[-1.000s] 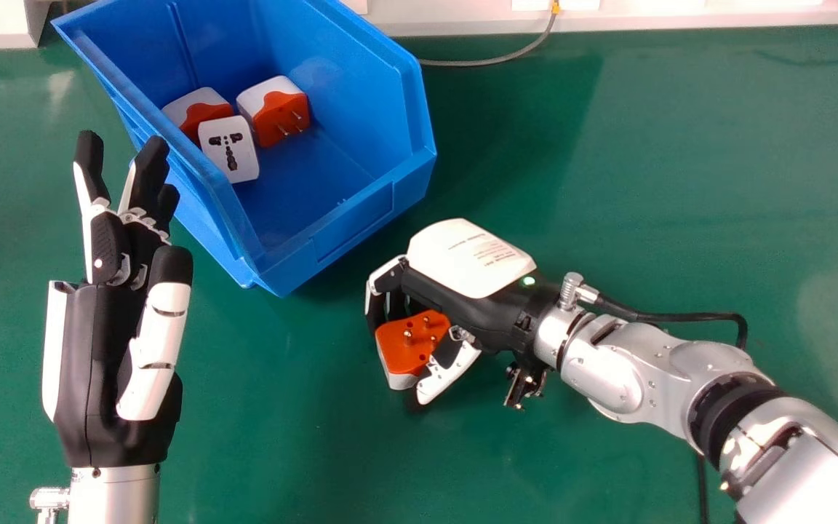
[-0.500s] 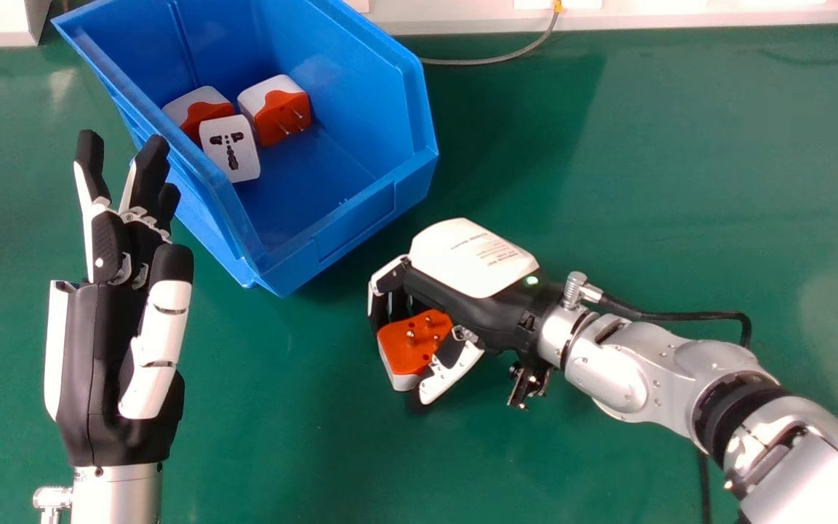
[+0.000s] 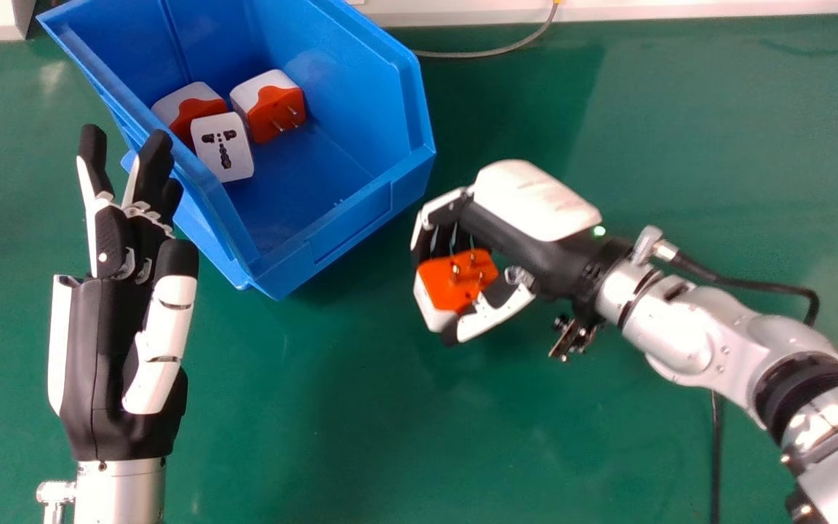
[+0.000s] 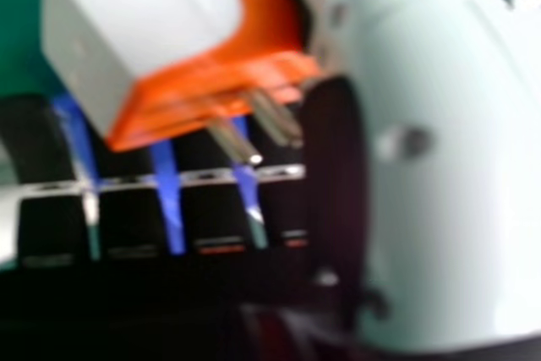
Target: Pick all objects and put in blue box
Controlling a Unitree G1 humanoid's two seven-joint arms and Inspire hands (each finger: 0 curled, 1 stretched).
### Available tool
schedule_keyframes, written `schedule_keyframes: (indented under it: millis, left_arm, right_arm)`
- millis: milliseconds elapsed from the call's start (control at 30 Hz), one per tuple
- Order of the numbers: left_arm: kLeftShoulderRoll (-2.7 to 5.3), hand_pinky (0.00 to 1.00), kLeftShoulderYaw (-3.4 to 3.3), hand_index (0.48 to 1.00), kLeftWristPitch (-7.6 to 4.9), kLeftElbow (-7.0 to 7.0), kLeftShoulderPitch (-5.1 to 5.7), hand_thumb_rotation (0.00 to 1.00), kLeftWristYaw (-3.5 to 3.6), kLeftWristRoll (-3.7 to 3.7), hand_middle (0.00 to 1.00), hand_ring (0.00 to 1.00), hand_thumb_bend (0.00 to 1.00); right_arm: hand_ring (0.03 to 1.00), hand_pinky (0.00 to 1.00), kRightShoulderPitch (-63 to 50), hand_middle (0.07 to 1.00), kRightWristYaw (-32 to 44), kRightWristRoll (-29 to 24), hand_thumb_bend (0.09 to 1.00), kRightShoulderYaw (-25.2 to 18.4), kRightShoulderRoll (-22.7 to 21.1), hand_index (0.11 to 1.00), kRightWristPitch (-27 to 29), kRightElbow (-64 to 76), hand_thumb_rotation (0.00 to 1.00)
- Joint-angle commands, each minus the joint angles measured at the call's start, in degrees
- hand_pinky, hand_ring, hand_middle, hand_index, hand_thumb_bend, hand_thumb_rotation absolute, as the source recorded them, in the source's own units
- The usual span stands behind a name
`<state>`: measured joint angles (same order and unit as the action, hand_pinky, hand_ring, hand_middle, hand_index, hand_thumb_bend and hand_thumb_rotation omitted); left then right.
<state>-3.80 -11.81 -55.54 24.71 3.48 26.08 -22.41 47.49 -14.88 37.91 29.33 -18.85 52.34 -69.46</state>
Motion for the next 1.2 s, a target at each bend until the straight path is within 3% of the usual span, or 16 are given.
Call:
schedule_keyframes:
  millis: [0,133,233,400,433,533,667,800,1067,1167]
  left_arm:
    - [-0.36,1.00,-0.40,0.918,-0.82,-0.40,-0.05,0.64,-0.28,0.81,0.96,0.99,0.41]
    - [-0.41,1.00,-0.85,0.918,-1.07,0.15,-0.26,0.64,-1.05,1.90,0.96,0.98,0.42]
    - [-0.31,1.00,-1.17,0.917,-1.73,1.02,-0.67,0.64,-1.81,3.06,0.96,0.98,0.42]
    - [-0.49,0.99,-1.01,0.917,-2.52,2.10,-1.30,0.64,-1.26,2.24,0.96,0.98,0.43]
    - [-0.48,0.99,-0.94,0.916,-2.60,2.19,-1.36,0.64,-1.11,2.06,0.96,0.97,0.43]
    - [-0.45,0.98,-0.76,0.916,-2.49,2.35,-1.48,0.64,-0.63,1.54,0.96,0.97,0.42]
    - [-0.52,0.98,-0.67,0.916,-1.94,2.10,-1.46,0.64,-0.03,0.90,0.96,0.97,0.42]
    - [-0.50,0.99,-0.78,0.916,-2.17,2.31,-1.68,0.64,0.08,1.15,0.96,0.97,0.42]
    - [-0.42,0.99,-0.99,0.916,-2.70,2.64,-1.81,0.64,-0.83,2.67,0.96,0.97,0.42]
    - [-0.41,1.00,-0.91,0.915,-3.13,3.25,-1.93,0.64,-0.85,2.80,0.96,0.97,0.42]
  right_arm:
    - [0.425,0.37,0.19,0.466,0.81,-4.12,0.529,-3.38,-2.29,0.499,4.34,4.70,0.00]
    - [0.421,0.36,-0.99,0.467,2.77,-7.16,0.528,-6.73,-4.22,0.499,7.52,10.54,0.00]
    - [0.418,0.36,-2.10,0.470,0.13,-6.22,0.529,-9.08,-5.27,0.497,8.48,16.50,0.00]
    - [0.409,0.35,-2.62,0.474,-1.53,-6.02,0.529,-12.22,-5.84,0.494,10.21,22.56,0.00]
    - [0.361,0.30,-2.58,0.460,-0.70,-6.92,0.528,-12.64,-5.75,0.498,10.55,23.20,0.00]
    - [0.337,0.27,-2.67,0.464,3.22,-10.73,0.528,-13.70,-5.27,0.496,10.49,26.43,0.00]
    - [0.364,0.30,-1.51,0.478,4.95,-12.77,0.525,-15.15,-4.11,0.493,11.34,29.76,0.00]
    - [0.365,0.30,1.25,0.486,6.17,-13.50,0.521,-15.85,-2.23,0.503,10.93,28.67,0.00]
    - [0.366,0.28,6.97,0.497,4.42,-10.28,0.517,-16.20,2.26,0.510,6.25,25.42,0.00]
    - [0.367,0.28,9.18,0.499,2.79,-8.39,0.516,-15.80,3.97,0.512,4.80,23.72,0.00]
